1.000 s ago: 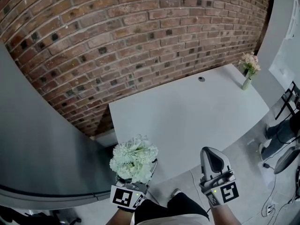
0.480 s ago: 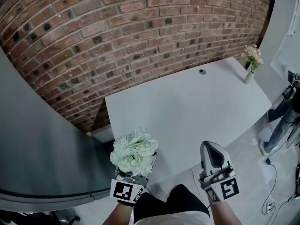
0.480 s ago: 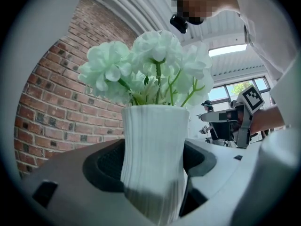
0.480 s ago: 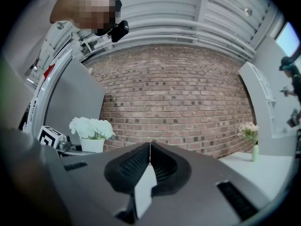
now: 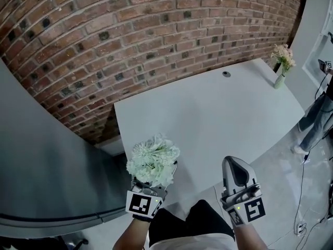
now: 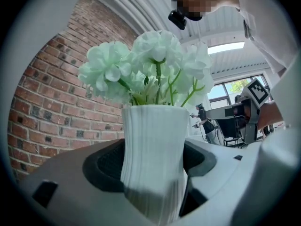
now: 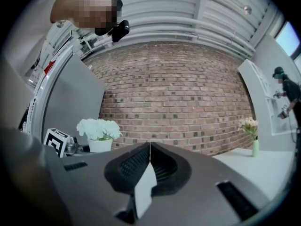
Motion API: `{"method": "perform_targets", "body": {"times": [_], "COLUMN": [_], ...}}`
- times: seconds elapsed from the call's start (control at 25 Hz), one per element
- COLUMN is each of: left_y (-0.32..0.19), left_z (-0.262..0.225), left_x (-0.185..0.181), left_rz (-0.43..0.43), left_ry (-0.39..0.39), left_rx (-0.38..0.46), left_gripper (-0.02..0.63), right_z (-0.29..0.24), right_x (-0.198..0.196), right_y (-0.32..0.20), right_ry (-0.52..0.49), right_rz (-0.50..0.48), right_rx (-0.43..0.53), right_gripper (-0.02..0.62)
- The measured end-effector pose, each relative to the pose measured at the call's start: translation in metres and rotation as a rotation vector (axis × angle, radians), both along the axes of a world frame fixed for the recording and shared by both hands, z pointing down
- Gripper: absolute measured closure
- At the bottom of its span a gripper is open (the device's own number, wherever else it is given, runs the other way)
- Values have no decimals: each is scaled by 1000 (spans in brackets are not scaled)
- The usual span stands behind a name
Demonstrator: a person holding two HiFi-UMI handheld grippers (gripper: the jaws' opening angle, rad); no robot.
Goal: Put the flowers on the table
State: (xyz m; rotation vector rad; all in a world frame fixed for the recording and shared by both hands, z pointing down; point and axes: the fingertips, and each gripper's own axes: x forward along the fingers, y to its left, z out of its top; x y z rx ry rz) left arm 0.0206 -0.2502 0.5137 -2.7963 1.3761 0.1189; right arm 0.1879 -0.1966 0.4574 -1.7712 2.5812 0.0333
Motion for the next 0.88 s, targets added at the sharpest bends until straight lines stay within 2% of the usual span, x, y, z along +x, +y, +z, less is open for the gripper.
{"method": "perform_targets", "body": {"times": [0.16, 0.52, 0.88], "left_y": [-8, -21, -23], "left_z": [10, 14, 10], "left_x": [-1, 8, 15], "left_rz": [-10, 2, 22], "left_ry": [1, -1, -15], "left_rx": [-9, -7, 18], "left_gripper": [252, 253, 253], "right_z": [3, 22, 23], "right_x": [-8, 12, 15], "right_y": [-1, 0, -3], "right_ry": [-44, -6, -14], "right_rz": [-22, 19, 24], "right_rx": [7, -27, -27], "right_gripper": [578, 578, 578]}}
